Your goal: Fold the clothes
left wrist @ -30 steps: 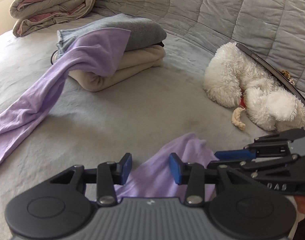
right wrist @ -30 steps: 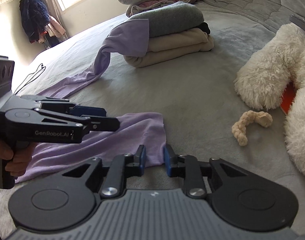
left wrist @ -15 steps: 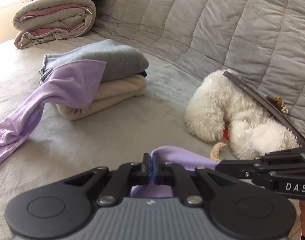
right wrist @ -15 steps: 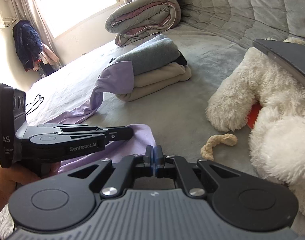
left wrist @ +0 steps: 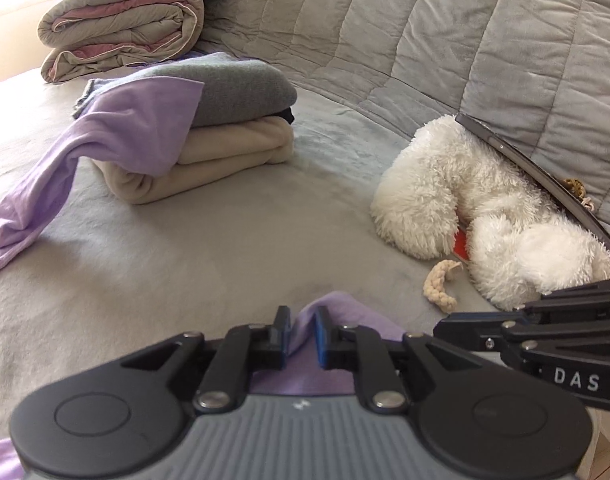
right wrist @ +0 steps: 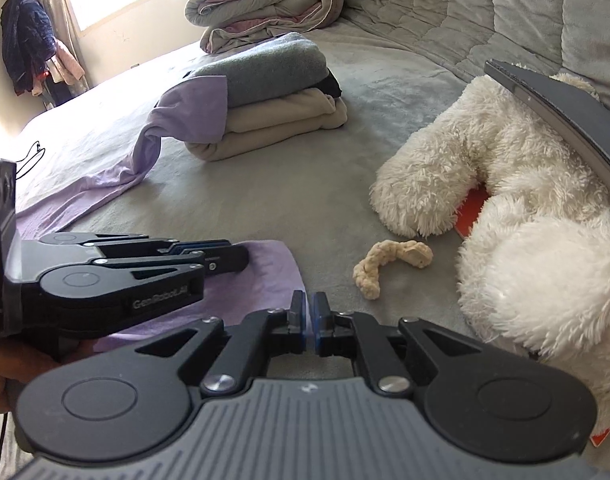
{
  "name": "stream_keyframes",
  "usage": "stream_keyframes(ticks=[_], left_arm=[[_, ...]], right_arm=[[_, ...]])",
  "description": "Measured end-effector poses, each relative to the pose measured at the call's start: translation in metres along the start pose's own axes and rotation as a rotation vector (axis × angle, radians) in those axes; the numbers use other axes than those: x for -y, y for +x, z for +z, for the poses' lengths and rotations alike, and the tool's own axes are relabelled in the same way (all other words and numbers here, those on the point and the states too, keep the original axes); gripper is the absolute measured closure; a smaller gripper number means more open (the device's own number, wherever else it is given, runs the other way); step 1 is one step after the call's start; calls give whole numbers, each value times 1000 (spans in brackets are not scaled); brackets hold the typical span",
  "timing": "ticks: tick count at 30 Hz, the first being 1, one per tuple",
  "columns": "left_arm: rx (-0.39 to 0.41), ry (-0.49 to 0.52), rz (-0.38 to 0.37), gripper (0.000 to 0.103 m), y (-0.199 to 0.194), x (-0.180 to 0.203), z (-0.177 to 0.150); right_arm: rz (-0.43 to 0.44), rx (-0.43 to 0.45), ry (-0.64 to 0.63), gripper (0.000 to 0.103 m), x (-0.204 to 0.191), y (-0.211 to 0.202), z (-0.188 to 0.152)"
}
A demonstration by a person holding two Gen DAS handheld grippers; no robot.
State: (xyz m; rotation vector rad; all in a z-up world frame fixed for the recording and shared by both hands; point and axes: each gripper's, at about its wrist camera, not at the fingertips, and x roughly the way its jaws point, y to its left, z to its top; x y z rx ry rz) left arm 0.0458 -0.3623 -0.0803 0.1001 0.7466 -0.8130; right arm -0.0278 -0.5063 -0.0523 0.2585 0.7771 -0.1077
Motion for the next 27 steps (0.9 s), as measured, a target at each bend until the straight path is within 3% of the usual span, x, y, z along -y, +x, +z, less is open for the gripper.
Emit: stream_keyframes(ticks=[7, 10, 20, 27], left_arm=[[48, -64, 110, 58, -62, -39, -20], [68, -110, 191, 50, -92, -63, -34], [70, -292, 444, 48, -185, -152, -78], [103, -345, 595, 40, -254, -207, -106]], right_arm=[[26, 6, -21, 85, -14, 2, 2], [51, 25, -54, 67, -34, 1, 2], [177, 15, -220, 62, -128, 11, -2], [237, -19, -289, 58, -181, 21, -12]])
